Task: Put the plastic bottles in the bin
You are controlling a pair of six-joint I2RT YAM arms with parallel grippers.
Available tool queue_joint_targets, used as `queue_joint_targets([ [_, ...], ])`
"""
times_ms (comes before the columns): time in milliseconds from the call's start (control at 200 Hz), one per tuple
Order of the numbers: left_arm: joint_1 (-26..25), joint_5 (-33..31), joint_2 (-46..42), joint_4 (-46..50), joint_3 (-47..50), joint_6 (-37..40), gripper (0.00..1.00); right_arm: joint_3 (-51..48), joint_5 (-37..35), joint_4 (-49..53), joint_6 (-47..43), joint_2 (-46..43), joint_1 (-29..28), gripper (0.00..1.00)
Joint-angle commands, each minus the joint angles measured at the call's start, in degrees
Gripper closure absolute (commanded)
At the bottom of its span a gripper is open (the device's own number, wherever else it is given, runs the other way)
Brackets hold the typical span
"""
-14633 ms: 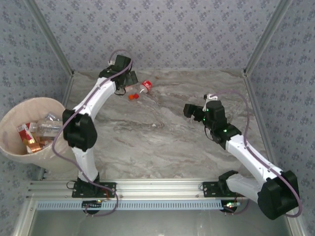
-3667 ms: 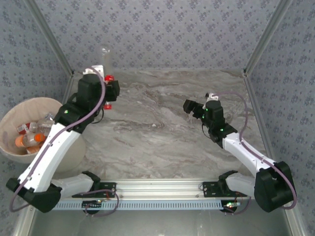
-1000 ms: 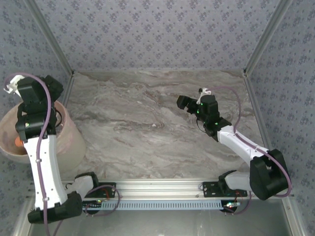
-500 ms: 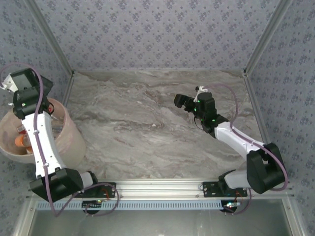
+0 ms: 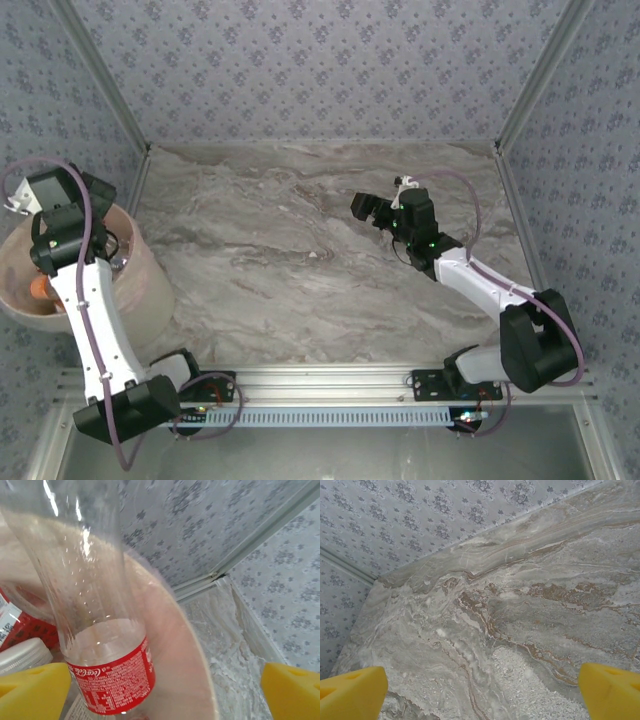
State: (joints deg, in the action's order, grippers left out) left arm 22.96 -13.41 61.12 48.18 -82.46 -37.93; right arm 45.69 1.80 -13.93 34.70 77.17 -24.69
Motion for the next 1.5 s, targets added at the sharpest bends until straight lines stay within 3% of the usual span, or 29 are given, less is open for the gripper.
queue_joint_targets([
  [0, -0.03, 3.66, 0.52, -1.48, -8.22, 4.77, 0.02, 1.42, 0.48, -0.58, 0.22, 0.52, -0.36, 0.00],
  [105, 0.15, 6.85, 6.75, -4.17, -12.17, 6.12, 0.02, 1.34, 0.91, -1.51, 0.20, 1.18, -0.34, 0.00],
  [335, 3.87, 5.79, 19.06, -6.03, -18.61, 3.62, 0.02, 1.03, 1.89, -0.98, 0.68, 0.77, -0.29, 0.00],
  [560, 5.87, 4.37, 24.42, -5.70, -21.27, 3.70, 0.02, -0.07, 0.52, -0.43, 0.00, -0.92, -0.43, 0.00],
  [600, 8.34, 5.16, 24.64, -4.76, -21.15, 2.83, 0.02, -0.38, 0.35, -0.65, -0.05, -1.05, -0.41, 0.00],
  [1129, 9.11, 5.27, 4.17, -2.39, 3.45, -4.55, 0.02, -0.86, 1.01, -0.84, -0.45, -1.33, -0.56, 0.00],
  [1499, 8.56, 12.83, -1.45, -2.51, 3.96, -6.85, 0.02, -2.10, 1.33, -0.74, -0.69, -2.87, -0.55, 0.00],
])
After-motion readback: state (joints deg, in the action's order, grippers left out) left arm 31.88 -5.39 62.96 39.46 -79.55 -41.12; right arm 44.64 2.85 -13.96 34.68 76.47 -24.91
